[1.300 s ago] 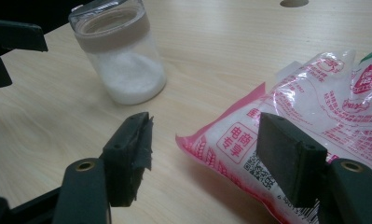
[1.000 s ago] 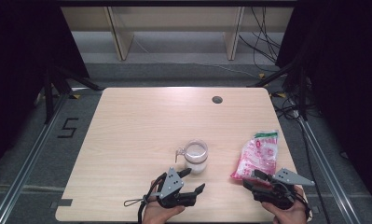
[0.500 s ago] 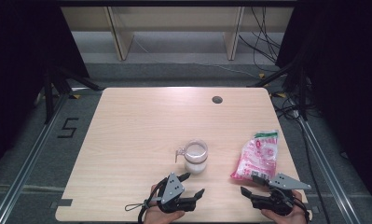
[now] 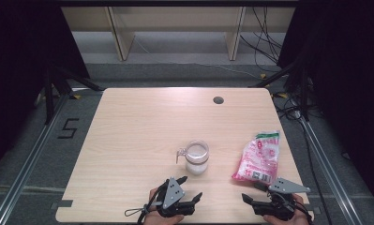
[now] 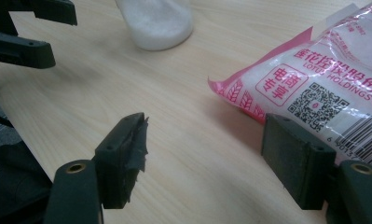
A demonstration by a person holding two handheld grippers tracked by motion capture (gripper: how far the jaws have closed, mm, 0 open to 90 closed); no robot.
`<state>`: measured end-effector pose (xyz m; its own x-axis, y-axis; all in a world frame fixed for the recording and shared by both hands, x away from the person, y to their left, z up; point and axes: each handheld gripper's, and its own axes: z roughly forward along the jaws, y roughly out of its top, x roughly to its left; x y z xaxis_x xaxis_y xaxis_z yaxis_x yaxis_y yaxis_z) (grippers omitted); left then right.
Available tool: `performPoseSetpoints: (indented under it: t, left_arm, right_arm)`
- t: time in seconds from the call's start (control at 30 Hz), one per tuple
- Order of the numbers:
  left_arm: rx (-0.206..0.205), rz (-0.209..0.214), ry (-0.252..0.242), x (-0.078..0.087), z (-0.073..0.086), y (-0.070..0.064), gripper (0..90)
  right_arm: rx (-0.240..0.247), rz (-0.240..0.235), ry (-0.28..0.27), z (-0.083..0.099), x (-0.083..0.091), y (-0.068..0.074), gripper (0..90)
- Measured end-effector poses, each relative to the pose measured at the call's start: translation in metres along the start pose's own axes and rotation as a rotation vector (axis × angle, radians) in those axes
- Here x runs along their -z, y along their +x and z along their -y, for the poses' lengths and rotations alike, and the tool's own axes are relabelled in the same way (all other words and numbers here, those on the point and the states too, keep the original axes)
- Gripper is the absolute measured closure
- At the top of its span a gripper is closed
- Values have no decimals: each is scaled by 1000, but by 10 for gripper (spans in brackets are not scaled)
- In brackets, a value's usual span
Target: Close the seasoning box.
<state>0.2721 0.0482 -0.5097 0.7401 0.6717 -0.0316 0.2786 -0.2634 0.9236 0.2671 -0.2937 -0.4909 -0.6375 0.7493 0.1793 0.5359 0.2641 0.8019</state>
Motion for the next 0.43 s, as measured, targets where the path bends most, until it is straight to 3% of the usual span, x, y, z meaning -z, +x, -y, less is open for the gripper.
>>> performPoseSetpoints:
  t: [0.13, 0.17, 0.43]
  left_arm:
    - [11, -9, -15, -1, 1, 0, 276]
    - [2, -9, 9, 1, 1, 1, 276]
    - [5, 0, 14, 1, 1, 4, 274]
  right_arm:
    - [-32, -3, 12, 1, 2, 3, 317]
    - [-29, -1, 11, 1, 2, 2, 317]
    - [-30, -3, 17, 2, 2, 2, 315]
